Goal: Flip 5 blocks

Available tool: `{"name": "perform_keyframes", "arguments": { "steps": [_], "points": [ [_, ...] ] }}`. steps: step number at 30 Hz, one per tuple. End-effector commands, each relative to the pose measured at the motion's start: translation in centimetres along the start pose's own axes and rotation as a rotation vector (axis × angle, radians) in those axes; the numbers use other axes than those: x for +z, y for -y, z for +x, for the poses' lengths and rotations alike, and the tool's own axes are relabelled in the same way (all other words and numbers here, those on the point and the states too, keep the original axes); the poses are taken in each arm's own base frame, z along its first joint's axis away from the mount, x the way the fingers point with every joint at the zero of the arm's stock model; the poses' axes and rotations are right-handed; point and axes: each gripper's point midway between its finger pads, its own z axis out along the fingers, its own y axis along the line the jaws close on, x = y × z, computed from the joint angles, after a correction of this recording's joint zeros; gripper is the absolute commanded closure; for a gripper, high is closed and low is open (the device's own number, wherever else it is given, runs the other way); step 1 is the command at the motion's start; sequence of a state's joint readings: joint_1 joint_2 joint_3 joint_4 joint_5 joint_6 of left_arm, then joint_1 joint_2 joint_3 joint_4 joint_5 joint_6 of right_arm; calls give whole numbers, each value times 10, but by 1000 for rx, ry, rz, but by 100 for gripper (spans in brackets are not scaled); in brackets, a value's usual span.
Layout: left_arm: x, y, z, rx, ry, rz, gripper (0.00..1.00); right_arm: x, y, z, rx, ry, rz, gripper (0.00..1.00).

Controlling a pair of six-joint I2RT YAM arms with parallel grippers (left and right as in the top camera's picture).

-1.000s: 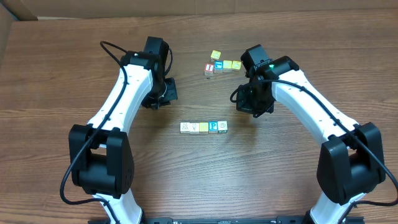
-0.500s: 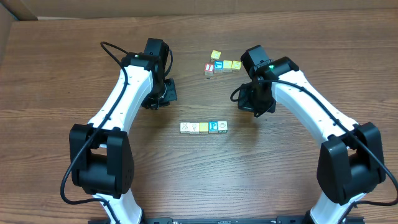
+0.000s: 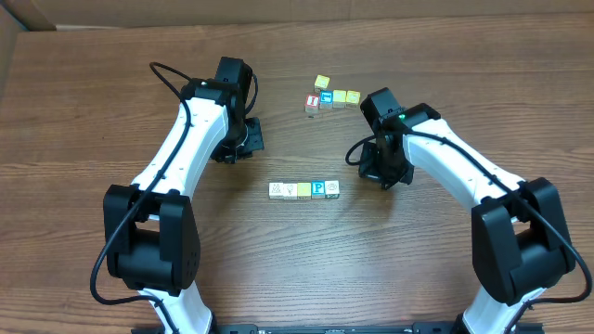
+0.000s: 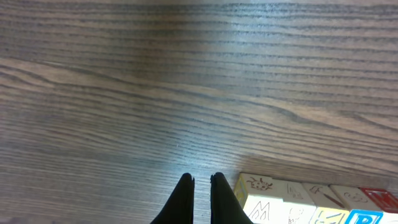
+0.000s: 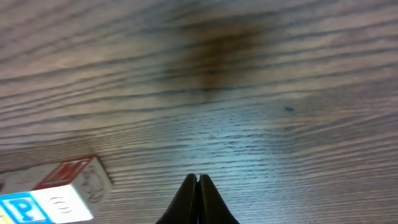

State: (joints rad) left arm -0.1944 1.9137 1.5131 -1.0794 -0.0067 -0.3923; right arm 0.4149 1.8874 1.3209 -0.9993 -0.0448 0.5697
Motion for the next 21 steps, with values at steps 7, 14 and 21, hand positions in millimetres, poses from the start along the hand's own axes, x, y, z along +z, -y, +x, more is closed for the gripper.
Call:
{"name": "perform_keyframes", "arguments": {
  "steps": [7,14,21],
  "points": [
    [5,-14,4,0,-13,-82,96,-2,-11,7,1,-17,-72,96],
    [3,-15,28,1,-116,-75,96,-3,-18,-1,-3,14,-102,96],
    [8,-19,36,5,-143,-86,96,-1,-21,-6,-6,35,-116,96]
  ]
}}
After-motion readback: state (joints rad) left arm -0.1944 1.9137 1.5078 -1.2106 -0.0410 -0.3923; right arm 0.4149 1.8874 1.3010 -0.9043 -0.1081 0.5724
